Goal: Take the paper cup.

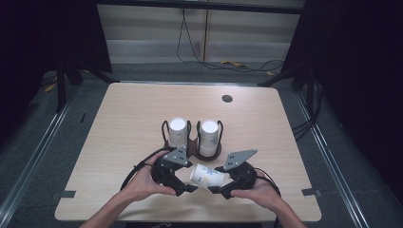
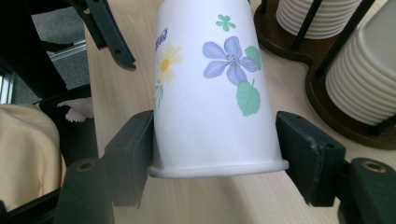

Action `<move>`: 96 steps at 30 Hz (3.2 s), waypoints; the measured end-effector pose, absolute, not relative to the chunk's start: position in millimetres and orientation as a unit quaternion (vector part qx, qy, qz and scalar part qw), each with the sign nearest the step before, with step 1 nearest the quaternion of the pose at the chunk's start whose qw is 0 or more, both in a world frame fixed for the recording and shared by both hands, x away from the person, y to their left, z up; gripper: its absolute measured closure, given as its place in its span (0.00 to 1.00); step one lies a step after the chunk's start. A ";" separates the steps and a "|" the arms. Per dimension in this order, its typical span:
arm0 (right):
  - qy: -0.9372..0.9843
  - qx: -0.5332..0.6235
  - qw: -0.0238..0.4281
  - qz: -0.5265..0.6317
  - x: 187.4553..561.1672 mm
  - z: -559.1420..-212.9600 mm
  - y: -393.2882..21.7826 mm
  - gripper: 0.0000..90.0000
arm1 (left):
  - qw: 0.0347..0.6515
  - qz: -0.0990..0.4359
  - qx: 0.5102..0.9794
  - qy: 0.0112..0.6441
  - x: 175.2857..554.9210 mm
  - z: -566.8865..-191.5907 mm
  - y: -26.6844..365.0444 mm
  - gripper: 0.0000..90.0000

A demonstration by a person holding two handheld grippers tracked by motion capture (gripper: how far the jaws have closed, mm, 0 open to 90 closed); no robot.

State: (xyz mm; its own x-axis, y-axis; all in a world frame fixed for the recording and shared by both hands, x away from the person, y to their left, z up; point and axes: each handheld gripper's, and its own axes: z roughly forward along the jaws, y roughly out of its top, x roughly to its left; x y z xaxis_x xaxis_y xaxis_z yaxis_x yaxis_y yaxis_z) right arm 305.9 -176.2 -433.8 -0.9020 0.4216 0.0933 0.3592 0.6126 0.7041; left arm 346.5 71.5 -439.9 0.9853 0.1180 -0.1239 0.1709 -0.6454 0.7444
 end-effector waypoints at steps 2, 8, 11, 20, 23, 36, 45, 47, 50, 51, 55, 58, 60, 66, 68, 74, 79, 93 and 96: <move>0.901 0.211 0.040 0.378 307.4 -433.4 -174.1 0.34 | 0.412 -0.031 0.907 0.081 346.5 -439.9 71.8 0.18; 0.911 0.199 0.033 0.359 308.6 -437.6 -169.1 0.34 | 0.399 -0.036 0.914 0.070 344.5 -444.3 73.2 0.25; 0.915 0.194 0.032 0.351 309.3 -438.8 -168.2 0.34 | 0.395 -0.034 0.916 0.064 343.4 -445.2 72.9 0.26; 0.921 0.188 0.026 0.340 313.0 -440.1 -166.4 0.34 | 0.398 -0.034 0.913 0.077 346.2 -447.5 73.7 0.28; 0.923 0.183 0.024 0.336 313.6 -440.2 -163.9 0.34 | 0.394 -0.029 0.916 0.075 346.6 -448.4 73.8 0.28; 0.930 0.175 0.014 0.323 316.7 -446.5 -158.9 0.34 | 0.375 -0.046 0.921 0.092 346.6 -451.5 71.1 0.20; 0.932 0.165 0.009 0.323 317.1 -447.7 -155.0 0.34 | 0.370 -0.048 0.925 0.074 344.4 -450.1 68.0 0.26; 0.933 0.162 0.007 0.320 316.8 -448.3 -153.4 0.34 | 0.371 -0.051 0.924 0.074 344.3 -450.2 67.2 0.26; 0.934 0.156 0.004 0.321 315.9 -448.9 -151.1 0.34 | 0.371 -0.053 0.925 0.067 343.7 -450.9 66.2 0.27; 0.934 0.156 0.005 0.321 315.4 -448.7 -150.6 0.34 | 0.367 -0.053 0.926 0.065 343.5 -451.2 65.9 0.28; 0.933 0.150 0.006 0.326 314.2 -446.8 -148.8 0.34 | 0.363 -0.055 0.929 0.052 341.8 -452.2 64.5 0.31; 0.935 0.141 0.004 0.325 313.8 -448.0 -146.6 0.34 | 0.352 -0.055 0.933 0.042 339.5 -452.9 61.9 0.30; 0.936 0.138 0.003 0.323 312.9 -449.1 -145.1 0.34 | 0.351 -0.056 0.934 0.037 338.5 -453.9 60.4 0.30; 0.938 0.133 0.003 0.320 310.8 -449.7 -144.1 0.34 | 0.344 -0.057 0.937 0.024 337.8 -455.7 59.6 0.34; 0.937 0.133 0.004 0.322 310.6 -449.3 -144.8 0.33 | 0.346 -0.063 0.936 0.027 338.8 -456.8 60.4 0.35; 0.932 0.141 0.004 0.334 312.9 -449.3 -148.7 0.29 | 0.353 -0.071 0.933 0.022 338.9 -457.3 60.6 0.40; 0.926 0.147 0.000 0.347 313.9 -453.1 -150.4 0.24 | 0.363 -0.077 0.928 0.026 338.8 -457.4 61.3 0.40; 0.903 0.184 0.004 0.389 315.1 -450.6 -163.1 0.16 | 0.377 -0.081 0.922 0.040 338.1 -459.5 66.1 0.40; 0.895 0.192 0.001 0.402 314.9 -448.9 -164.6 0.18 | 0.383 -0.082 0.919 0.043 339.1 -461.2 67.4 0.40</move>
State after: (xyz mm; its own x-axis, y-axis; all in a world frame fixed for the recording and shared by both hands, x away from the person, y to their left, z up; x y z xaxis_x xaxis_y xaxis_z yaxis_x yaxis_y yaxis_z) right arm 314.9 -164.6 -448.9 -0.9263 0.3446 0.1521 0.3425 0.6025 0.7209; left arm 339.1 67.4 -461.2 0.9827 0.0167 -0.1843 0.1426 -0.7027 0.6970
